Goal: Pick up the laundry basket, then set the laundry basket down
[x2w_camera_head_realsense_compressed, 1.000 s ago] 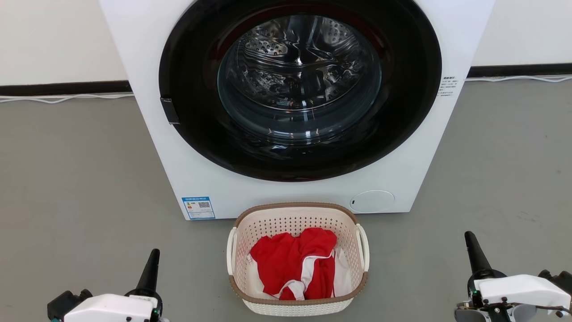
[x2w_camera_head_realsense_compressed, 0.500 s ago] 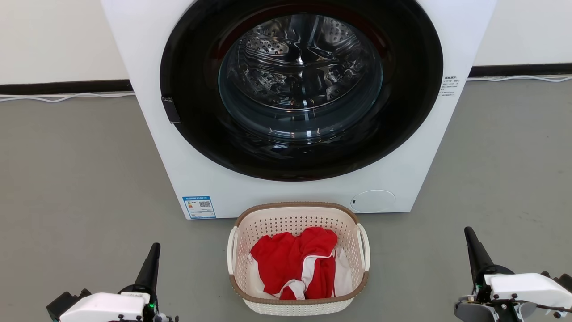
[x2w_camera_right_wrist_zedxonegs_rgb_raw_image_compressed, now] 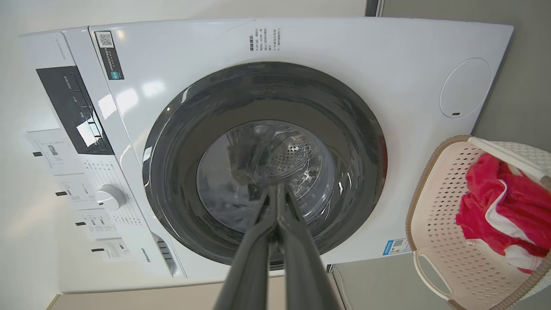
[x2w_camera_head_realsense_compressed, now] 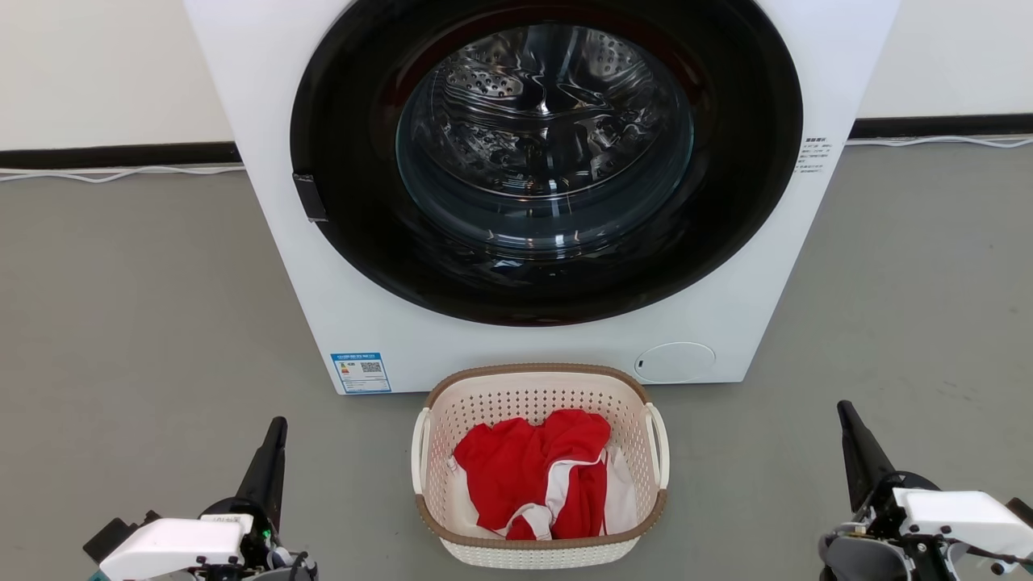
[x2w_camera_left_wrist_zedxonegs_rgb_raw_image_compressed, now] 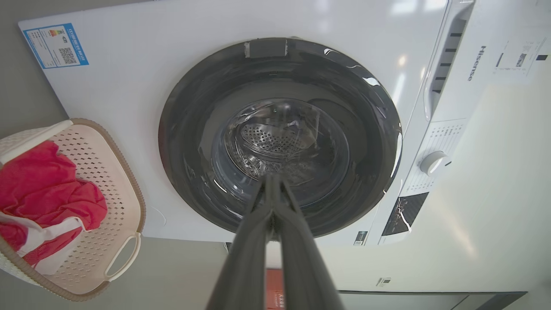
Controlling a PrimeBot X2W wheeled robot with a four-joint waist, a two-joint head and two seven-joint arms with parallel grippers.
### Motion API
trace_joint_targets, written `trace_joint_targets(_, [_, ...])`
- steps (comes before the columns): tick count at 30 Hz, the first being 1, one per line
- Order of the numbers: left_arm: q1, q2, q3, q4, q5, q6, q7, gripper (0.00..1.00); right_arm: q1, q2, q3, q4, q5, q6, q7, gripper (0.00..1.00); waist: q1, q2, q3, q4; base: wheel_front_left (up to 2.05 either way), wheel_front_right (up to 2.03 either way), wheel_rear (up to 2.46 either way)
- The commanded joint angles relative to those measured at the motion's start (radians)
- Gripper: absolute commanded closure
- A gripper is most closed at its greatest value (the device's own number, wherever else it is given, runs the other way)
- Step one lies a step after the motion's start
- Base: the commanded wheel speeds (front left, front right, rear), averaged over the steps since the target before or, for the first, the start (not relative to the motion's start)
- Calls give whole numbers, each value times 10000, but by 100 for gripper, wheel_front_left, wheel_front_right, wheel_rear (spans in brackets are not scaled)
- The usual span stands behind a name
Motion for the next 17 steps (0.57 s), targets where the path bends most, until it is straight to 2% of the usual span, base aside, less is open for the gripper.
trace_joint_targets(1, [-564,102,333,-324,-234,-144,76,100,-414,-28,170,-362,290,71,106,100,0,-1,1,1,0,0,0])
trace_joint_targets(17, [-563,102,332,-325,-235,-144,75,100,-414,-28,171,-362,291,71,105,100,0,-1,1,1,0,0,0])
